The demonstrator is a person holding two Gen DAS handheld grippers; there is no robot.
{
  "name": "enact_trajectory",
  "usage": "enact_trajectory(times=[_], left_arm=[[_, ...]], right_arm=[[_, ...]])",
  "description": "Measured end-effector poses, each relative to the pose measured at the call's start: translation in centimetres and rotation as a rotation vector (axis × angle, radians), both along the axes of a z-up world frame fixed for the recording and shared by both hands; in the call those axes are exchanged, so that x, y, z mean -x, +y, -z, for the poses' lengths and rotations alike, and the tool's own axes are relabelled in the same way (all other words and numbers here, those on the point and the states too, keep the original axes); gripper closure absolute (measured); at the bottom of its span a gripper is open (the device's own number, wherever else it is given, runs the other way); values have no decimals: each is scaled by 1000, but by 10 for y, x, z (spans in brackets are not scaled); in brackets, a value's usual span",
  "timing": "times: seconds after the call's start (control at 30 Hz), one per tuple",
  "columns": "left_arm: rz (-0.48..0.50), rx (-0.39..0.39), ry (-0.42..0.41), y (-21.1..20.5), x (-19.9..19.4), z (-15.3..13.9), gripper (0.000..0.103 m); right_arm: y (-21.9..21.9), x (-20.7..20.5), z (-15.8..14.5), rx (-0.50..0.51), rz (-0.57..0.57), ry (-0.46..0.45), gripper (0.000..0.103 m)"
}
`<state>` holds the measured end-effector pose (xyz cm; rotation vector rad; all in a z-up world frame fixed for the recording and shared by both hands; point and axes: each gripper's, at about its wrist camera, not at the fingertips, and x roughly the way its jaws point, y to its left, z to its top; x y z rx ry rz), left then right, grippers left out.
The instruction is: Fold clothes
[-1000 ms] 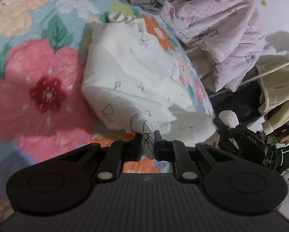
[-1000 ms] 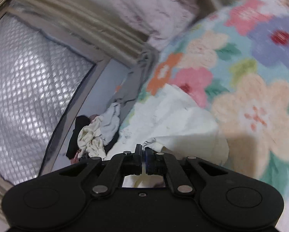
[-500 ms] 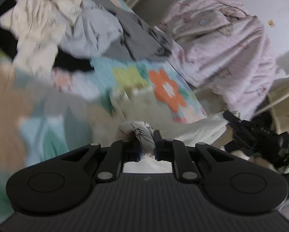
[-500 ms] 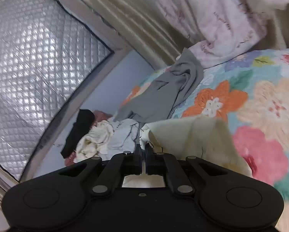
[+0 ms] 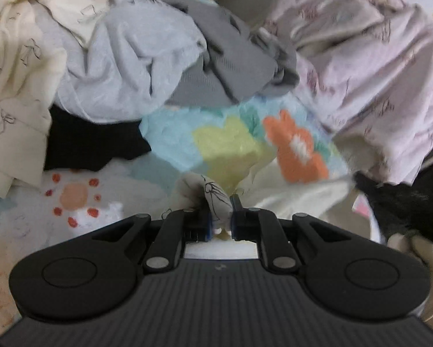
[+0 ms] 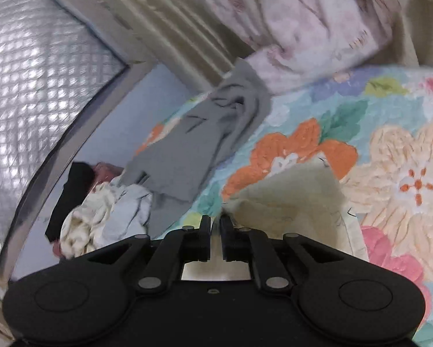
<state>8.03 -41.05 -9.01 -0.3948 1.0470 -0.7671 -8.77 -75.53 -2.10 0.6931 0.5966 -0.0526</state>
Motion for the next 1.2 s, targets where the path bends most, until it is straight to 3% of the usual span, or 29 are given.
enact_trajectory(times=[0.17,0.3,0.43,0.5,0.6,0.7,0.77,0.83,1.0,1.13,1.2], left_arm=[[-21,83,52,16,-4,-3,91],[55,76,-29,15,15,-34,88],[77,114,-85,14,37,-64,72],[88,103,-130,9,46,-73,69],[106,53,-214,1,61,-79,62],[183,2,-173,-12,66,-66,62],[219,-71,-157,-23,67,-56,62],[235,-132,-163,-32,65,-46,62],[223,-197,-106,-37,57,-14,62],[231,-252,-156,-32,62,-7,62],[236,-301,-209,-31,65,-7,62]], right_arm=[[37,41,-9,177,-96,-29,91],[65,59,6,367,-169,34,89],[70,79,26,400,-174,59,89],[67,82,30,400,-163,57,90],[64,85,32,416,-150,50,91],[69,86,24,468,-152,5,87],[73,85,20,504,-172,-30,75],[78,80,18,534,-210,-54,73],[83,69,34,624,-215,38,73],[80,75,44,688,-216,81,73],[79,79,44,745,-206,91,68]])
